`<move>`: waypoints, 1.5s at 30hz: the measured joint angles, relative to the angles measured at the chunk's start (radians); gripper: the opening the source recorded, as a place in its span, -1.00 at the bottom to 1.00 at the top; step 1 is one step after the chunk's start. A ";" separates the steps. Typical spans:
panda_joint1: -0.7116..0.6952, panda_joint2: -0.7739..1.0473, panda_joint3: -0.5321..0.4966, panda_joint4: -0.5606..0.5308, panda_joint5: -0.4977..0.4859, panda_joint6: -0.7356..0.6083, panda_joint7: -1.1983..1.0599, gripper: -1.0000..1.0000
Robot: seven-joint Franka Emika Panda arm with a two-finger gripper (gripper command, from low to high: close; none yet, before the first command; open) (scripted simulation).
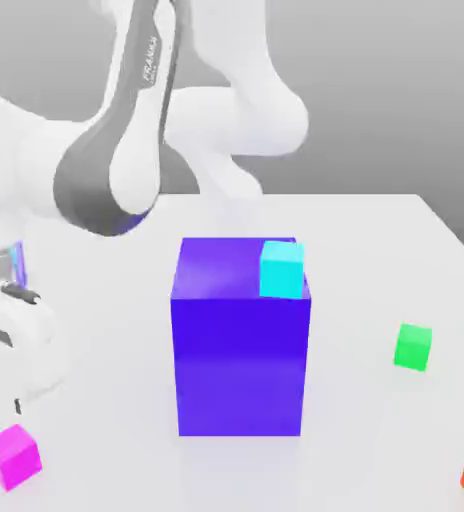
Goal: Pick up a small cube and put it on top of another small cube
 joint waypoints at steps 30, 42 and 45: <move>0.208 -0.131 0.353 -0.211 -0.022 0.016 -0.330 -1.00; 0.717 -0.391 0.666 -0.461 -0.051 0.044 -0.731 -1.00; 0.739 -0.324 0.704 -0.482 -0.162 0.138 -0.702 -1.00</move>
